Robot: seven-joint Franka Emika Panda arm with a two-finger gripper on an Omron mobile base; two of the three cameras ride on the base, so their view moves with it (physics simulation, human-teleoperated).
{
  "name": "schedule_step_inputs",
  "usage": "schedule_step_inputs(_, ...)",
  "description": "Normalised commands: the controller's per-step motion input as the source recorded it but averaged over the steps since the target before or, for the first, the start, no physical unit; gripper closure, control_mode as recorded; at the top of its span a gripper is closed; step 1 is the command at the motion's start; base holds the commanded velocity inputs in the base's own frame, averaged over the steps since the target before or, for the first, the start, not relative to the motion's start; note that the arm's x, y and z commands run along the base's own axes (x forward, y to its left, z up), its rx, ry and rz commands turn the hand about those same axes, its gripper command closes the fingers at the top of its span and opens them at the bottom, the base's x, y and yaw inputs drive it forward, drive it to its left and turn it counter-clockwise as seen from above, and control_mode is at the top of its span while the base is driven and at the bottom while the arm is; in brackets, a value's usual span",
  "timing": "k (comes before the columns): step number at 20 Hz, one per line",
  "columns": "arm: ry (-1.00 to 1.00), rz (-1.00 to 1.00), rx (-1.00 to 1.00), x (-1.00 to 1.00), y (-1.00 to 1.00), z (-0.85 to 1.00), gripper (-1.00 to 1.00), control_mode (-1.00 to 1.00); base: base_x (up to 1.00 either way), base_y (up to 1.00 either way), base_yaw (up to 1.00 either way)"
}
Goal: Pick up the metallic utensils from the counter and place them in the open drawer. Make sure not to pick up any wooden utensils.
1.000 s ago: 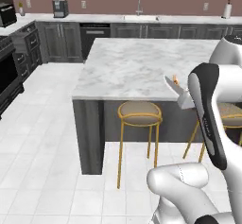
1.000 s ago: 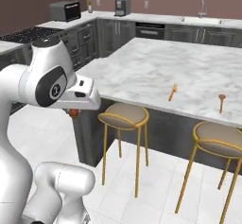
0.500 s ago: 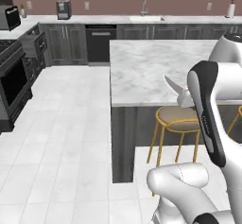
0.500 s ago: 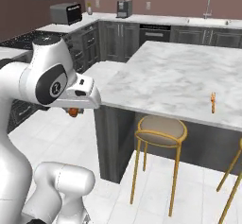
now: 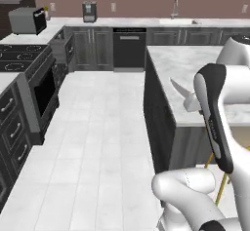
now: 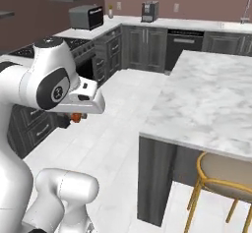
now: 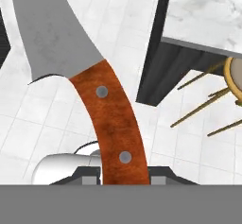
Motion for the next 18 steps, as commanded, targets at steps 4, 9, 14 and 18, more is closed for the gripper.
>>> schedule_step_inputs(4,0.00,0.00,0.00,0.00,0.00,0.00,1.00,1.00,1.00,1.00,0.00)
schedule_step_inputs(9,0.00,0.00,0.00,0.00,0.00,0.00,1.00,1.00,1.00,1.00,0.00)
schedule_step_inputs(14,0.00,0.00,0.00,0.00,0.00,0.00,1.00,1.00,1.00,1.00,0.00)
schedule_step_inputs(18,0.00,0.00,0.00,0.00,0.00,0.00,1.00,1.00,1.00,0.84,0.05)
